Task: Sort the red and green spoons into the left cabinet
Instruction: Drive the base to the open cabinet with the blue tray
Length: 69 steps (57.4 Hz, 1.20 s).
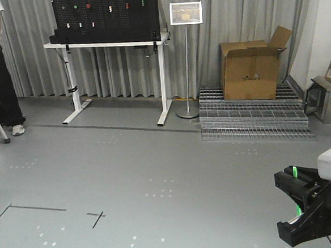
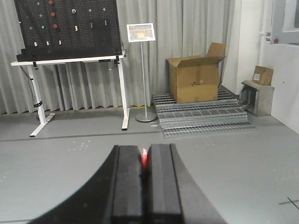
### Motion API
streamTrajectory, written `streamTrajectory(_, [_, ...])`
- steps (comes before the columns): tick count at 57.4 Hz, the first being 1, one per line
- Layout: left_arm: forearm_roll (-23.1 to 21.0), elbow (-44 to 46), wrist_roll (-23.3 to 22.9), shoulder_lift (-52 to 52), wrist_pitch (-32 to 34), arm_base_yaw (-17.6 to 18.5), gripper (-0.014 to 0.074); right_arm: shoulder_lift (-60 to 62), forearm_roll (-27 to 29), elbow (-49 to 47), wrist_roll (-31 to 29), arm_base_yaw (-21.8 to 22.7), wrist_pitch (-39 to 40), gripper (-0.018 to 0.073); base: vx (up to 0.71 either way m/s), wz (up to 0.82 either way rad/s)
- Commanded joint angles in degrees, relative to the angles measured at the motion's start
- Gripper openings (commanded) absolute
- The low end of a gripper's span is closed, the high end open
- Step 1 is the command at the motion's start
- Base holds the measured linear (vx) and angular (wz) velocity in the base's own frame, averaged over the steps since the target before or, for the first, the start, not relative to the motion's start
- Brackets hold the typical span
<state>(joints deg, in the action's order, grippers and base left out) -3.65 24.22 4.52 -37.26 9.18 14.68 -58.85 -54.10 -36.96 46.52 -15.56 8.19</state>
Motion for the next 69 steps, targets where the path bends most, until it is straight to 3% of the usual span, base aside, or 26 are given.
streamTrajectory(1, [-0.5, 1.6, -0.3, 0.2, 5.0, 0.2, -0.0006, 0.9, 0.5, -1.5, 0.2, 0.2, 2.6, -0.0006, 0.73, -0.03])
streamTrajectory(69, [-0.5, 1.6, -0.3, 0.2, 5.0, 0.2, -0.0006, 0.9, 0.5, -1.5, 0.2, 0.2, 2.7, -0.0006, 0.71, -0.07])
